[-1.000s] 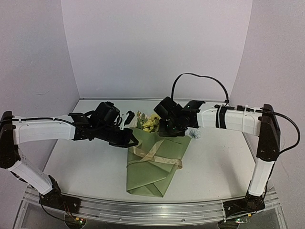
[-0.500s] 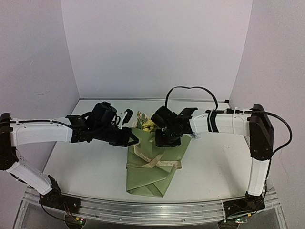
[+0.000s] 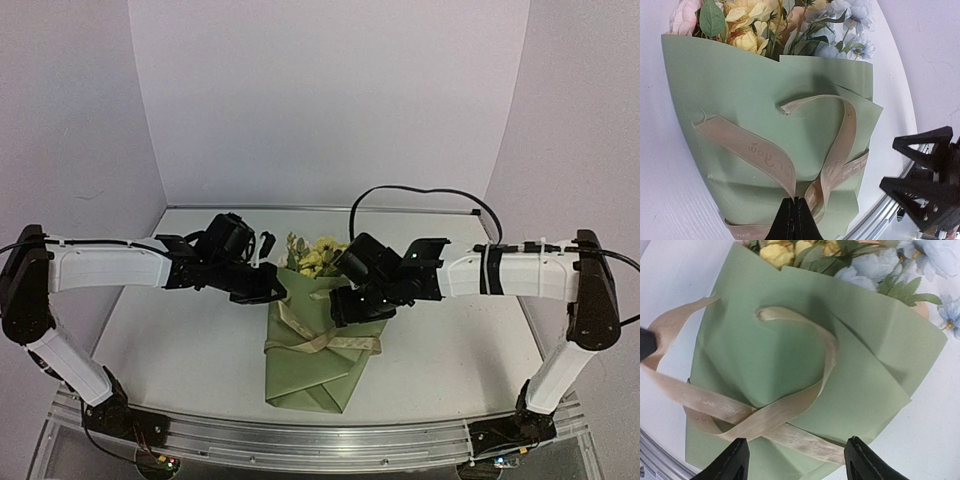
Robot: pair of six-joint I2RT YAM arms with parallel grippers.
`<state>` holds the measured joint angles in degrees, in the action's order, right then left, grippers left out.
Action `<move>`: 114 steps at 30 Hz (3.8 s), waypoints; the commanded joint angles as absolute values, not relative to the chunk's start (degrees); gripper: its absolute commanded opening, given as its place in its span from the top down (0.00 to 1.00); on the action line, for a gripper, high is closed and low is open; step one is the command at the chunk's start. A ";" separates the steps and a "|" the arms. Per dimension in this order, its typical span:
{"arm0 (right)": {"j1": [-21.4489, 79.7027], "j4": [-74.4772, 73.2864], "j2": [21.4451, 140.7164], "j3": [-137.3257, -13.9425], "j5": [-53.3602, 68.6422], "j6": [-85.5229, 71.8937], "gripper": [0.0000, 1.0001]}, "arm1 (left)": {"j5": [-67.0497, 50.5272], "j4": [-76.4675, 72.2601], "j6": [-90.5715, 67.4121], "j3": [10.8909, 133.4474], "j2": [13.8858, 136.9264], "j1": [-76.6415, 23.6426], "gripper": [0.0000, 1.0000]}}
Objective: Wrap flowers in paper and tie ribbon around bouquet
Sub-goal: Cross the ribbon over the folded bouquet.
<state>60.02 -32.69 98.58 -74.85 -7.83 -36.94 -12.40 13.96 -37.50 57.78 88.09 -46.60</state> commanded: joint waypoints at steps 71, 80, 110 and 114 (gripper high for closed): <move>65.13 -24.00 109.16 -69.82 -16.08 -27.33 0.46 | -17.04 24.06 -39.81 68.50 98.66 -43.47 0.98; 65.05 -23.27 106.46 -68.01 -17.02 -28.48 0.71 | -17.90 23.37 -40.12 68.64 99.85 -43.31 0.98; 64.82 -21.54 101.25 -72.12 -24.89 -25.24 0.99 | -13.95 16.45 -38.90 62.07 94.31 -43.95 0.70; 64.78 -20.98 101.14 -71.39 -24.90 -25.60 0.99 | -15.70 12.23 -37.78 62.25 91.03 -44.08 0.66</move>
<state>64.90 -22.50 100.51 -70.34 -23.35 -25.94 -15.12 19.16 -39.65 61.52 96.70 -43.81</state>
